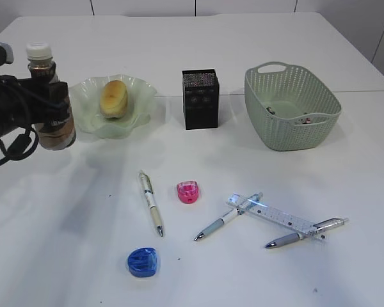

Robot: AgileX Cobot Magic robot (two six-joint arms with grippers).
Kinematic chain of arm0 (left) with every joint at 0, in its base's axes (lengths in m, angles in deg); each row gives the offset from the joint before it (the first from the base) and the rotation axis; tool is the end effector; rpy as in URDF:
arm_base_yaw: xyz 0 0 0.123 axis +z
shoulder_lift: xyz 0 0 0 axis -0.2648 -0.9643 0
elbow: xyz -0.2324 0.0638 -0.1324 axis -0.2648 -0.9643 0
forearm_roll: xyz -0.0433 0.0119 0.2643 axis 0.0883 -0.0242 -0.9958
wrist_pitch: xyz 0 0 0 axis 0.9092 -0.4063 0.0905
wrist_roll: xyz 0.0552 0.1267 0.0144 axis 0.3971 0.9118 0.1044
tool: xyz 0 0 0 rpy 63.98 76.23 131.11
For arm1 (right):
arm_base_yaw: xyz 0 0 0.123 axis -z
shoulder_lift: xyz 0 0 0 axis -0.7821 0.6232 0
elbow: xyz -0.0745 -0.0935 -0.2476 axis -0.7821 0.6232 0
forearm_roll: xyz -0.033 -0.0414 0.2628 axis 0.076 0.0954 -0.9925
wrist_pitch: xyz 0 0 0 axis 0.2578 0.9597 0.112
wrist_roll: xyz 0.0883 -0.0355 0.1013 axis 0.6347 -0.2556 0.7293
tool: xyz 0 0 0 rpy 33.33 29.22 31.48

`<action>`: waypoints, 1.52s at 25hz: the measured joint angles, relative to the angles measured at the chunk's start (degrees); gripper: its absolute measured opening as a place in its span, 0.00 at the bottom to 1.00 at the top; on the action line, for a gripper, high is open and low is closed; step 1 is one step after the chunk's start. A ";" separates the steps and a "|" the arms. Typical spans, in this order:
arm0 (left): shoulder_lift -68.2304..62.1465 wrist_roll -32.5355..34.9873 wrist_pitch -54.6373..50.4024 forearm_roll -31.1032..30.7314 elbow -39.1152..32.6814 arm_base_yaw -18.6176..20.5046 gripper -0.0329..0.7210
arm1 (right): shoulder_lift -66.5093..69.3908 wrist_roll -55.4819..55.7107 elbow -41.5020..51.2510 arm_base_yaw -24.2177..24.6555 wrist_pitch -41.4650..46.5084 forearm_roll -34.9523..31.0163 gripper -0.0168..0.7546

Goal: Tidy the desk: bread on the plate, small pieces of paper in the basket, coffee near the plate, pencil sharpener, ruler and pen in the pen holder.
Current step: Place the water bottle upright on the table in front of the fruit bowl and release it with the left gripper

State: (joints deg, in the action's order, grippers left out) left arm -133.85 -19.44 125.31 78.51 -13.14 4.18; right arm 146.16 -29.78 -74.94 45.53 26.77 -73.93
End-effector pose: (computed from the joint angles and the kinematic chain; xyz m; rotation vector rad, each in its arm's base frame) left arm 0.3811 -0.0798 0.1642 0.2003 1.7585 -0.1651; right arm 0.2849 0.0465 0.4299 -0.0247 2.3885 0.2554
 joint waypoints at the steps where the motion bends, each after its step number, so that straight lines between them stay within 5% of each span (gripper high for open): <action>1: -1.08 0.12 2.59 0.70 0.00 0.10 0.43 | -0.38 0.00 0.87 0.00 0.00 0.06 0.66; 12: -9.09 2.86 21.40 4.49 0.00 0.10 0.43 | -1.07 -1.34 2.11 0.00 0.13 0.14 0.66; 38: -19.30 2.96 22.20 3.72 0.00 0.10 0.43 | -1.07 -2.22 2.11 0.00 0.13 1.97 0.66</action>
State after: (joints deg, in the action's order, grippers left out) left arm -153.15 -16.48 147.51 82.23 -13.14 4.28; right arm 145.08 -32.00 -72.83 45.53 26.90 -71.96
